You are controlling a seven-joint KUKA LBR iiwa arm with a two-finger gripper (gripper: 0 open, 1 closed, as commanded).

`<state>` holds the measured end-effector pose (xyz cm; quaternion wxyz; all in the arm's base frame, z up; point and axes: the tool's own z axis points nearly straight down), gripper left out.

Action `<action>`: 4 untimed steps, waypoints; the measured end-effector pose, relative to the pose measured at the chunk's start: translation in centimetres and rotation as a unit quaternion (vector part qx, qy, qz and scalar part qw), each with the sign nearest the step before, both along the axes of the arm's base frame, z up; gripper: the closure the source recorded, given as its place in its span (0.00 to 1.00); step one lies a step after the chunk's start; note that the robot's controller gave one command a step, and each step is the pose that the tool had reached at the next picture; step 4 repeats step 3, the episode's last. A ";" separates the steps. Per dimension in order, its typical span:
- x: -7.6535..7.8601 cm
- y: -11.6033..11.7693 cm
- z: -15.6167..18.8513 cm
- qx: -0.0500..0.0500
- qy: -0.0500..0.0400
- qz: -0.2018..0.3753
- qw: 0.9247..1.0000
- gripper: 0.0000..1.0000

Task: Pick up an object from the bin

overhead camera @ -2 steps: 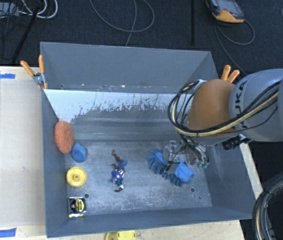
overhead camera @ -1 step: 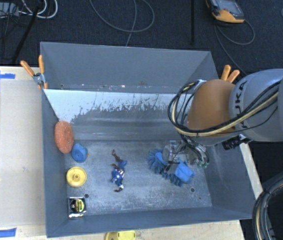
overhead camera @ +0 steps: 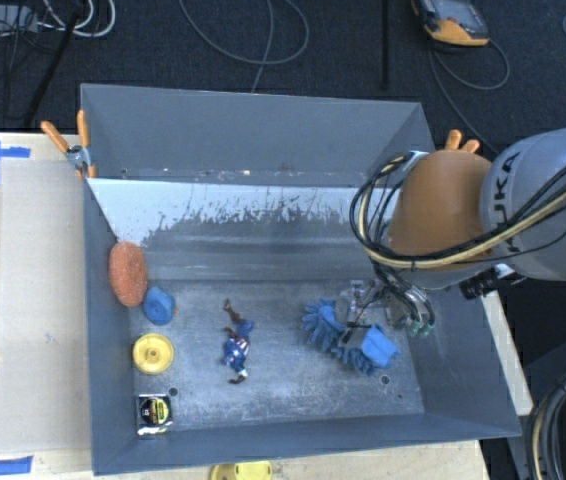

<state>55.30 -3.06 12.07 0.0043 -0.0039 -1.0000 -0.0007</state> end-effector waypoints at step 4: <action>0.0 0.3 13.8 0.000 -0.002 -0.005 1.000 1.00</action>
Offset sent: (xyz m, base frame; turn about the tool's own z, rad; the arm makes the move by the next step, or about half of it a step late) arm 0.0131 0.0052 0.1332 0.0177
